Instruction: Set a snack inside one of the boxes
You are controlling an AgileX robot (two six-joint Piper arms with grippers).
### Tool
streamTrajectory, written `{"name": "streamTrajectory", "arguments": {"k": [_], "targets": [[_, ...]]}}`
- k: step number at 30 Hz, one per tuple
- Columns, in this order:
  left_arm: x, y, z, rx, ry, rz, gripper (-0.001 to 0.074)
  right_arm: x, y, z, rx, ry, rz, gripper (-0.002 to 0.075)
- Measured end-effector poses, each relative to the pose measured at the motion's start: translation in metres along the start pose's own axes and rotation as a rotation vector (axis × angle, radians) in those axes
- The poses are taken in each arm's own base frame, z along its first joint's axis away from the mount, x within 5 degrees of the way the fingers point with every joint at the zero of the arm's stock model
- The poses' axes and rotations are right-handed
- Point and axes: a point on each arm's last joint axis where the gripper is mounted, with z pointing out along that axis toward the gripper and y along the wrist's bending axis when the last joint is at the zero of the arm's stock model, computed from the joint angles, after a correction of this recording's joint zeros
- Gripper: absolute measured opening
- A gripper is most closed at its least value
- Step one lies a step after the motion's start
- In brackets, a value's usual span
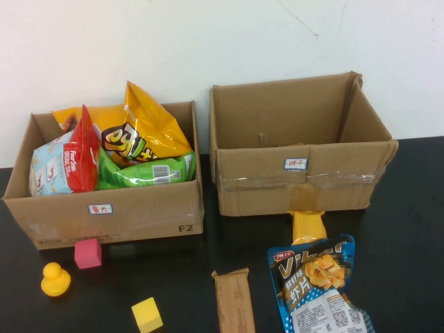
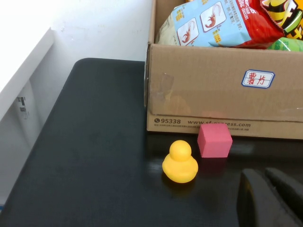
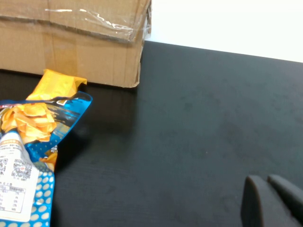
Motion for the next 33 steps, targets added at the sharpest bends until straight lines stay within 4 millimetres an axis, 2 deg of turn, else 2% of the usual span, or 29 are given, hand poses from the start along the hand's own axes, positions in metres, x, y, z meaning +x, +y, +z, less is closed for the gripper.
{"name": "streamTrajectory", "arguments": {"k": [28,33], "targets": [[0.0,0.0,0.0,0.0,0.0,0.0,-0.0001,-0.0002,0.0001,0.0,-0.001,-0.002,0.002,-0.0001],[0.0,0.0,0.0,0.0,0.0,0.0,-0.0001,-0.0019,0.0027,0.0002,-0.03,-0.025,0.071,-0.0001]]}}
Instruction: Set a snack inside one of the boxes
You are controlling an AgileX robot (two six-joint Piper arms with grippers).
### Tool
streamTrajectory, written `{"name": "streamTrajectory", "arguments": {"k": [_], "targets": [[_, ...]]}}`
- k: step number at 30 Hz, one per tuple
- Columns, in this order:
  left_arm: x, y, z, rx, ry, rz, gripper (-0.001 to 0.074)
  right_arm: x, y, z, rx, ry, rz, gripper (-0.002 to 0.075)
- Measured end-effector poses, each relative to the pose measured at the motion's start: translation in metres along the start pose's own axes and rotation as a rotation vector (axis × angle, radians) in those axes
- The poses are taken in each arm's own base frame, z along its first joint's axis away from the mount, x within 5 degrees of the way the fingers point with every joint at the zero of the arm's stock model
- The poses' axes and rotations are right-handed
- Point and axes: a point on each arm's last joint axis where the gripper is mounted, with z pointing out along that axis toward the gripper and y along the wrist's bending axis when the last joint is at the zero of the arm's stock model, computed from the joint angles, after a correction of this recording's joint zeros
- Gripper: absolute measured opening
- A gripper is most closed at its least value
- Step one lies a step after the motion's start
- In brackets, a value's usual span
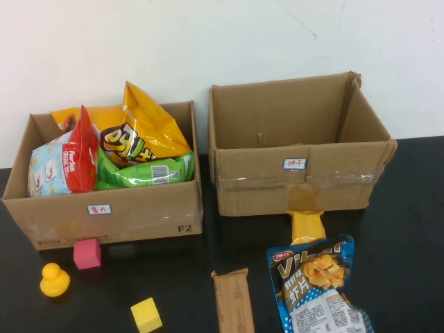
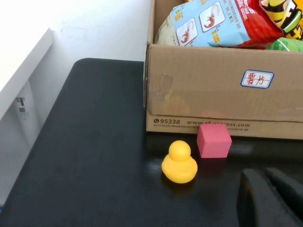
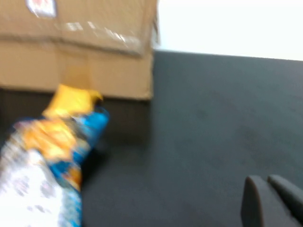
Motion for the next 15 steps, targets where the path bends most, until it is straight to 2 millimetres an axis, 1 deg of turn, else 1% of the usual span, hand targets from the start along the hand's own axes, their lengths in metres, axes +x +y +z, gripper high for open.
{"name": "streamTrajectory", "arguments": {"k": [2,5,7,9,12,15], "targets": [[0.0,0.0,0.0,0.0,0.0,0.0,-0.0001,-0.004,0.002,0.0,-0.02,-0.045,0.058,-0.0001],[0.0,0.0,0.0,0.0,0.0,0.0,-0.0001,-0.018,0.001,-0.002,-0.022,-0.199,0.108,-0.0001],[0.0,0.0,0.0,0.0,0.0,0.0,-0.0001,-0.027,0.0,-0.005,-0.02,-0.264,0.119,-0.0001],[0.0,0.0,0.0,0.0,0.0,0.0,-0.0001,-0.044,-0.001,-0.013,-0.02,-0.321,0.126,-0.0001],[0.0,0.0,0.0,0.0,0.0,0.0,-0.0001,-0.067,-0.003,-0.029,-0.029,-0.349,0.127,-0.0001],[0.0,0.0,0.0,0.0,0.0,0.0,-0.0001,-0.082,-0.004,-0.042,-0.026,-0.339,0.095,-0.0001]]}}
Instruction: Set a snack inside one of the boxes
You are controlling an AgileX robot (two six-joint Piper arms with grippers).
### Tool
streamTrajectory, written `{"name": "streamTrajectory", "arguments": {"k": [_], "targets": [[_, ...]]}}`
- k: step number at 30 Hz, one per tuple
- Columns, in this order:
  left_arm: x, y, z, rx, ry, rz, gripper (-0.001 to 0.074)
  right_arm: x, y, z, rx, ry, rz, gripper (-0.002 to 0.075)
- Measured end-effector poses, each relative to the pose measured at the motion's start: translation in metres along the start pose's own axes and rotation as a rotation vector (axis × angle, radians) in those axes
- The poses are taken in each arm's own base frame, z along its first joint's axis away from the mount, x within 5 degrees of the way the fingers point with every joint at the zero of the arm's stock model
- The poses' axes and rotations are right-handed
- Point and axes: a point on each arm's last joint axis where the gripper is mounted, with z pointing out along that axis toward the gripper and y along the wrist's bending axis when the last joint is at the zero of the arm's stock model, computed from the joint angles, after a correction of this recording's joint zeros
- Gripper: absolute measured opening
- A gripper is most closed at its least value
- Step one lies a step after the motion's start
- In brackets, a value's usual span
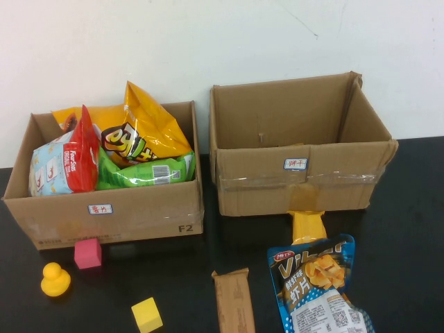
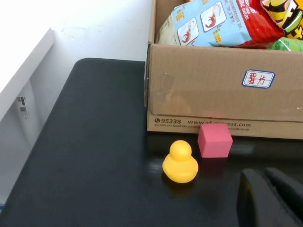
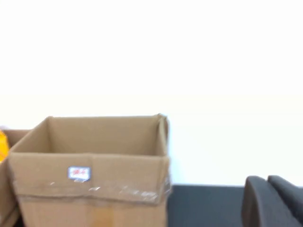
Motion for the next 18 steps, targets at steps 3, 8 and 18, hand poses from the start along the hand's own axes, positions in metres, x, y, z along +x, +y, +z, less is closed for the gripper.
{"name": "streamTrajectory", "arguments": {"k": [3,8,18], "targets": [[0.0,0.0,0.0,0.0,0.0,0.0,-0.0001,-0.005,-0.001,-0.001,0.011,-0.004,-0.034,-0.0001],[0.0,0.0,0.0,0.0,0.0,0.0,-0.0001,0.001,-0.002,0.007,0.012,0.151,-0.072,-0.0001],[0.0,0.0,0.0,0.0,0.0,0.0,-0.0001,-0.059,-0.002,0.051,-0.094,0.622,-0.362,-0.0001]]}}
